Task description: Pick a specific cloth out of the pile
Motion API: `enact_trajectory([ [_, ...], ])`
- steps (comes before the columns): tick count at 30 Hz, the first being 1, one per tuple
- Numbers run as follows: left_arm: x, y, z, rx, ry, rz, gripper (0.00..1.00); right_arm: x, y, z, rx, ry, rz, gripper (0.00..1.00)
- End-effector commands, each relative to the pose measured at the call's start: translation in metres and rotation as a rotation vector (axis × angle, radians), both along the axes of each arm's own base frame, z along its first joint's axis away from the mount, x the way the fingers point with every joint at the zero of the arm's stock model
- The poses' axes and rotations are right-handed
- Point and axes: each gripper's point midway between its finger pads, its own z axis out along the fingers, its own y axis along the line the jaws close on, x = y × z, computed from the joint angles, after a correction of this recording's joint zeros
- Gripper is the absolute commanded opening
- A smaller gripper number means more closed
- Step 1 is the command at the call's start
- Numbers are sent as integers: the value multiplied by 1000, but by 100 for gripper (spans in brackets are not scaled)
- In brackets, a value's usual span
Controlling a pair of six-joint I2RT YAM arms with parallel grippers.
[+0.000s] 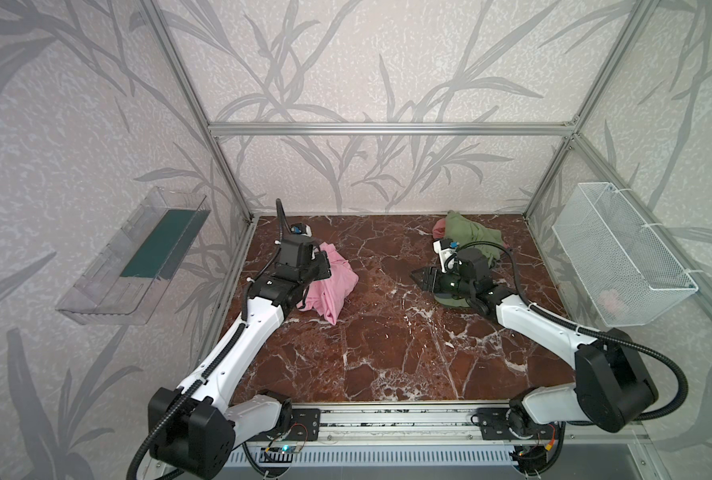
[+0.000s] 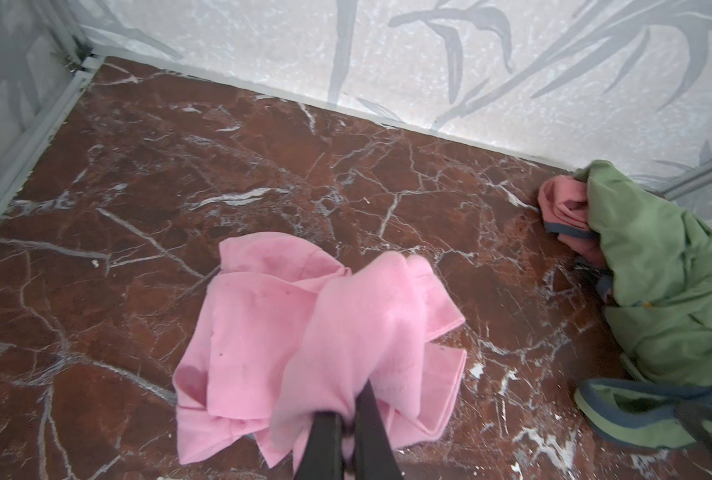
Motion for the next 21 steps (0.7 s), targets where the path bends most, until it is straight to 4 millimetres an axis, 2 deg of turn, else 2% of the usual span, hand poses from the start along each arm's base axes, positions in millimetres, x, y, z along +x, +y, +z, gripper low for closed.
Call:
enact_trajectory([
  [1,12,24,-9,1,-11,73,0,6,3,13,21,-28,6,60],
  [7,23,62,-43,4,37,181,0,8,3,10,14,-20,5,61],
  [21,32,107,-126,-30,180,313,0,10,4,1,6,1,6,60],
])
